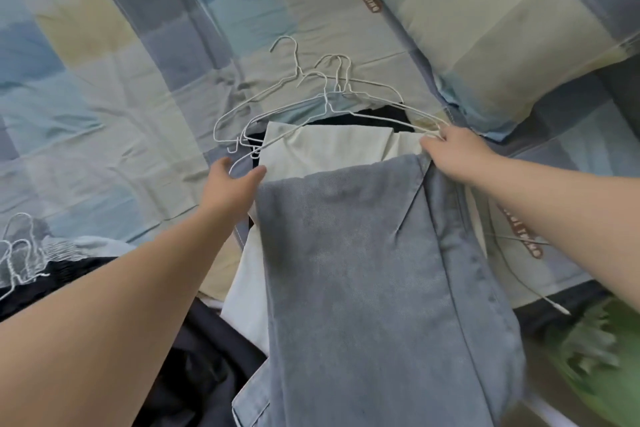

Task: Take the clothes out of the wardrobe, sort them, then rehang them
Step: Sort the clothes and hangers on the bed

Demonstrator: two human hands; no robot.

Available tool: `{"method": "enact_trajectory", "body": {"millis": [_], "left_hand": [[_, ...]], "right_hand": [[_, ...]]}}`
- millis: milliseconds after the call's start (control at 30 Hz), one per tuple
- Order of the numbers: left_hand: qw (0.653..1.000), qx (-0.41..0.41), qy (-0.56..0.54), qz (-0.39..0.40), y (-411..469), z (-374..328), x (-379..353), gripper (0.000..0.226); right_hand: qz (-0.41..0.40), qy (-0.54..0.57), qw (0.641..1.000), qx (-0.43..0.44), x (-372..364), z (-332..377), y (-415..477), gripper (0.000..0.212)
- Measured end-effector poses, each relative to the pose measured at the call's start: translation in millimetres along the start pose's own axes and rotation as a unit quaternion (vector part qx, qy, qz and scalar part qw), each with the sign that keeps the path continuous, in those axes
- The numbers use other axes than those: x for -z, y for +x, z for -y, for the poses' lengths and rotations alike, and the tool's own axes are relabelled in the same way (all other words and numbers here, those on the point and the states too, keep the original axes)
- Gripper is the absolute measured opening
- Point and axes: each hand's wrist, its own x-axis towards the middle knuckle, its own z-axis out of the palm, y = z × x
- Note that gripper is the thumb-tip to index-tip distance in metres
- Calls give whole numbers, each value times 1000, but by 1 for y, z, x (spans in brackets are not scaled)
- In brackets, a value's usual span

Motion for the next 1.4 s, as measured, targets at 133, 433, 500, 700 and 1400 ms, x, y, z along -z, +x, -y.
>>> {"method": "enact_trajectory", "body": {"millis": [133, 433, 500, 700, 1400], "left_hand": [[999, 43, -24, -5, 1, -11, 10, 83], [997, 24, -73, -9, -47, -43, 41, 27], [995, 10, -97, -13, -68, -49, 55, 24], [992, -23, -126, 2, -142, -62, 102, 21], [940, -262, -77, 206, -368, -56, 241, 18]], "right_hand": [[0, 111, 993, -38, 10, 1, -3, 42], [-40, 426, 896, -119, 53, 2, -56, 36], [-56, 453, 880, -130, 66, -1, -79, 37], [-102, 482, 859, -137, 101, -6, -180, 27], [-404, 506, 741, -176, 113, 3, -641, 8]]}}
